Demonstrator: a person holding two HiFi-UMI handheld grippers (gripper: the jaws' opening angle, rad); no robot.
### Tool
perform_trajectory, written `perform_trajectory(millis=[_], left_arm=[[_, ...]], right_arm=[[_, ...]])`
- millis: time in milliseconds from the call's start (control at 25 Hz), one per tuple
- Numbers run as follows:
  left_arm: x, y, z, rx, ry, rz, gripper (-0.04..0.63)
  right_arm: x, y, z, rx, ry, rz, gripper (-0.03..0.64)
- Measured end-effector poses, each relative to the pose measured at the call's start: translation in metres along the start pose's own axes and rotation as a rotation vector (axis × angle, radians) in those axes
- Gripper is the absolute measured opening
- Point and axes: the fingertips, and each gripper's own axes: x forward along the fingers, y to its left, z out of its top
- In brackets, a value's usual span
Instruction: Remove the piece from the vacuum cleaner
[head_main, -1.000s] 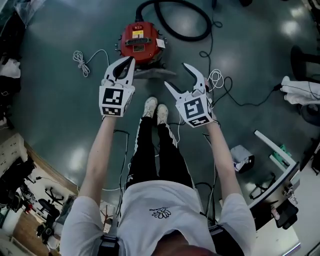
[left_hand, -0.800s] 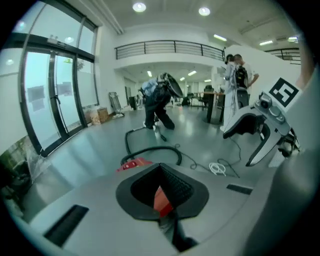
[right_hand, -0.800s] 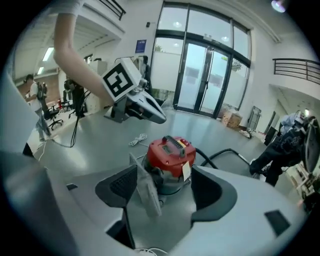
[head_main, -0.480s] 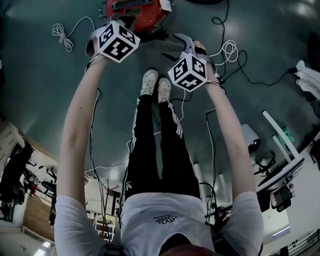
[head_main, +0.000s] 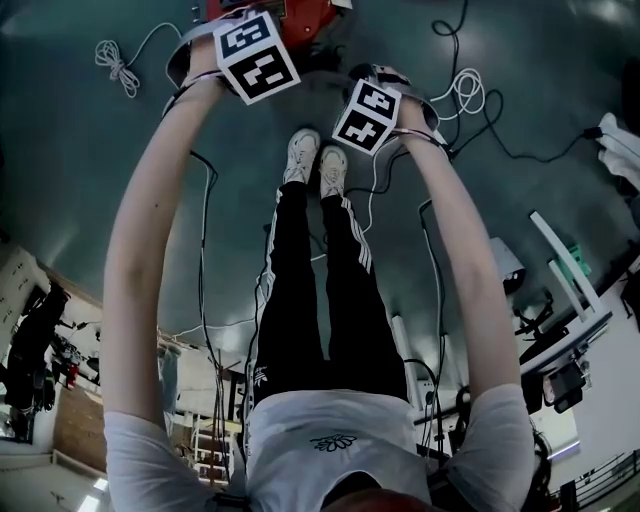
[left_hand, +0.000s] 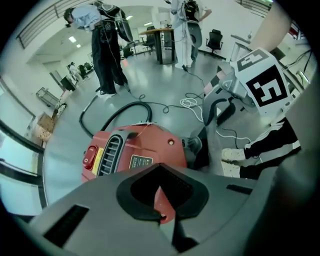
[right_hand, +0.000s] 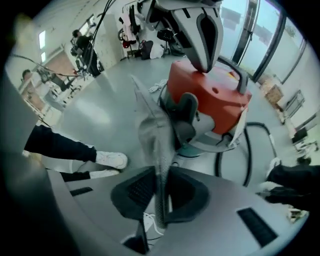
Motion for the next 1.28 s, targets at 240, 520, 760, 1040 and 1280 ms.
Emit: perform_trajectory(millis=[240,520,760,1040,1280], left_arm=[[0.003,-0.002,0.0,0.005,0.042,-0.039,0.005],[0.002,-0.002,0.001,0.019,0.076,-0.052,0.005],[0.005,0.003,0.001,0.0,0.077,-0.007,0.005],[0.005,0.002,0.002,-0.091,0.036,-0.057,0.003],[0.009,-0.005,0.001,-0.108,0.01,-0.025,0.003]], right_arm=[[0.003,0.008,-0.002,-0.055,0.01,-0.062,0.026],[0.004,0.031,-0.001,-0.112,-0.011,-0.108,0.026],[0.004,0.041,0.0,-0.154,-0.022,-0.103,0.026],[0.011,0.053,-0.001,-0.173,0.0,-0.057,0.025],[0.005,0.065,0.003,-0.307,-0.059,-0.128,0.025]])
